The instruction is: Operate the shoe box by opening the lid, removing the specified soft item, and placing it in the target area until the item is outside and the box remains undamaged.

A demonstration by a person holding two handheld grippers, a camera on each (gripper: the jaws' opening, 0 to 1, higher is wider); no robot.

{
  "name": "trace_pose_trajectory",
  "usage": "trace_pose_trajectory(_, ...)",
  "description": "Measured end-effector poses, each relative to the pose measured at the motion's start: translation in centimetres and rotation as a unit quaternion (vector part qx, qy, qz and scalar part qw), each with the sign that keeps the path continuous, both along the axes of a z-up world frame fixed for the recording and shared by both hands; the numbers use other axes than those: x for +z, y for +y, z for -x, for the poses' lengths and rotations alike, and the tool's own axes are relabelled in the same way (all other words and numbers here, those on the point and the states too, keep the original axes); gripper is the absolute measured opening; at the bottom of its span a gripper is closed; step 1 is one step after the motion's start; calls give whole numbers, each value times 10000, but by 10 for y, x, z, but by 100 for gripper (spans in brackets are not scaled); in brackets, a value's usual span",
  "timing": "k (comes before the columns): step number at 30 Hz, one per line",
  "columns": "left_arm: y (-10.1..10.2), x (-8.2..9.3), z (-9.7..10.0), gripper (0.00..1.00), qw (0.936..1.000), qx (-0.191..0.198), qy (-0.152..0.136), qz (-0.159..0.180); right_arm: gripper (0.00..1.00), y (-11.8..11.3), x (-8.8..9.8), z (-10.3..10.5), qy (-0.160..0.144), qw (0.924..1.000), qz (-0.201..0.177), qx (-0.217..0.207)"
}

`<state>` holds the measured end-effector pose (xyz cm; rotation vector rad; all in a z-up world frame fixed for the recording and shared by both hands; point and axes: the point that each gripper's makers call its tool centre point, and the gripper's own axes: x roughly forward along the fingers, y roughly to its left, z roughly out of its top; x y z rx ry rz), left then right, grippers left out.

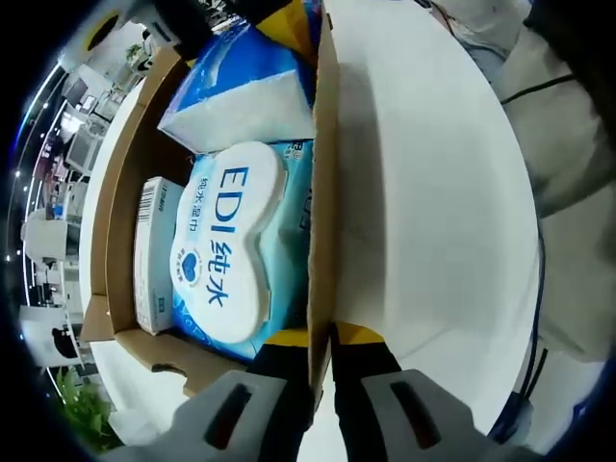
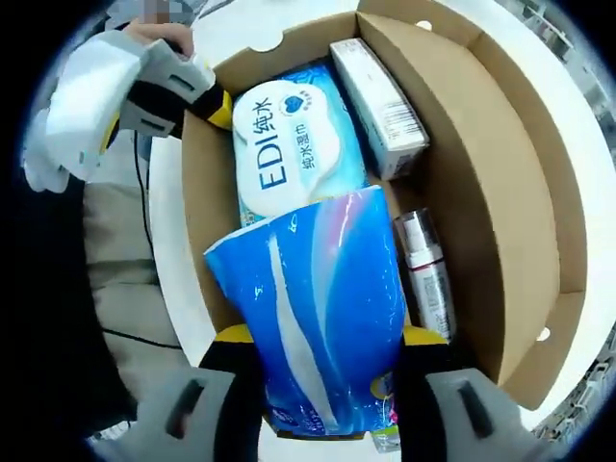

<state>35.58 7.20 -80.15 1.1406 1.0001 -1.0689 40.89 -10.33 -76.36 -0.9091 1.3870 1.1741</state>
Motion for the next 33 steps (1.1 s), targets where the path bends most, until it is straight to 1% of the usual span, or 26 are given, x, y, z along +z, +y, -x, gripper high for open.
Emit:
trace_pose_trajectory(5,0,0,0,4,10000,-5,5,0,50,2,10,0,0,10000,-23,-32)
trace_pose_trajectory(8,0,0,0,4,10000,-6,7,-1,50,1,15,-1,-27,9999,68,-113)
trace_pose_trajectory(12,0,0,0,4,10000,-2,18,0,50,1,22,-2,-30,9998,79,-164)
trace_pose_trajectory(19,0,1,1,4,10000,-12,14,1,50,1,39,-2,-7,9997,59,-224)
trace_pose_trajectory(21,0,0,0,4,10000,-10,16,2,50,1,44,-1,34,9996,40,-263)
trace_pose_trajectory(23,0,0,0,4,10000,-15,17,8,51,4,50,9,299,9983,-27,-492)
trace_pose_trajectory(24,0,0,0,4,10000,-21,15,7,51,5,52,11,363,9980,-66,-520)
trace_pose_trajectory(26,0,0,0,4,10000,-20,20,6,51,5,54,13,347,9983,-89,-464)
trace_pose_trajectory(29,0,0,0,4,10000,-28,19,5,51,2,55,16,258,9991,-22,-340)
trace_pose_trajectory(33,0,0,0,4,10000,-30,28,2,51,1,58,17,234,9992,-69,-312)
